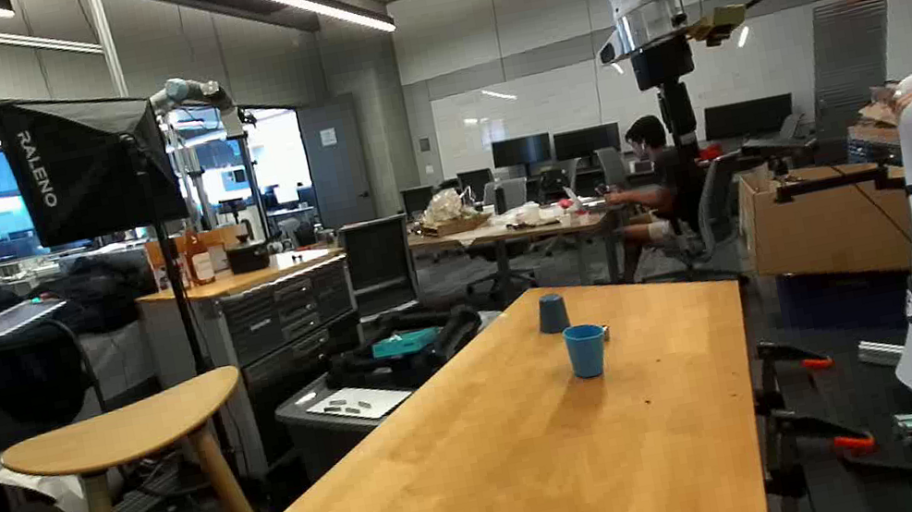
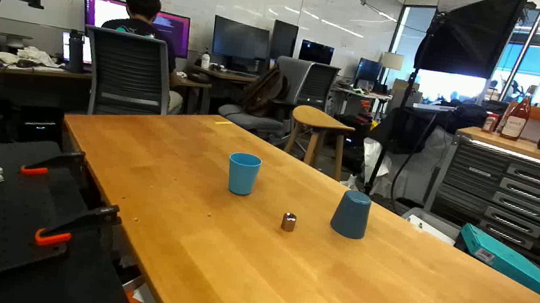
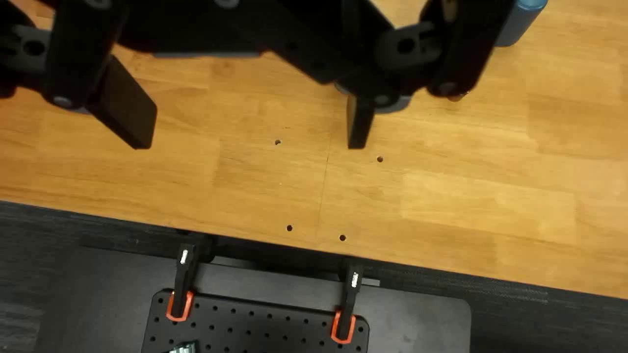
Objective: Put the metal thing in the cup
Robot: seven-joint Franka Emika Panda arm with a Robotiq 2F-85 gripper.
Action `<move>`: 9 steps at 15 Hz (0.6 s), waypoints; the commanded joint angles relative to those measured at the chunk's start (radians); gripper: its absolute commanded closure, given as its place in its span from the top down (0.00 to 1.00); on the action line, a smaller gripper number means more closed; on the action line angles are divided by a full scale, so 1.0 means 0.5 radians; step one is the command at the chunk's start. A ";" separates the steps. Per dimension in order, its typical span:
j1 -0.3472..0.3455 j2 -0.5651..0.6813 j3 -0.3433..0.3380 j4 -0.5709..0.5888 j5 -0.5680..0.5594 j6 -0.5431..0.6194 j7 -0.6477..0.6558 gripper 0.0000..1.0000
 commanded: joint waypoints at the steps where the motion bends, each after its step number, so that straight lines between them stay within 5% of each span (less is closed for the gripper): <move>1: 0.019 0.001 -0.015 0.007 -0.007 0.000 0.009 1.00; 5: 0.000 0.038 0.000 0.006 -0.044 0.045 0.044 1.00; 9: -0.205 0.380 -0.107 -0.028 -0.186 0.569 0.292 1.00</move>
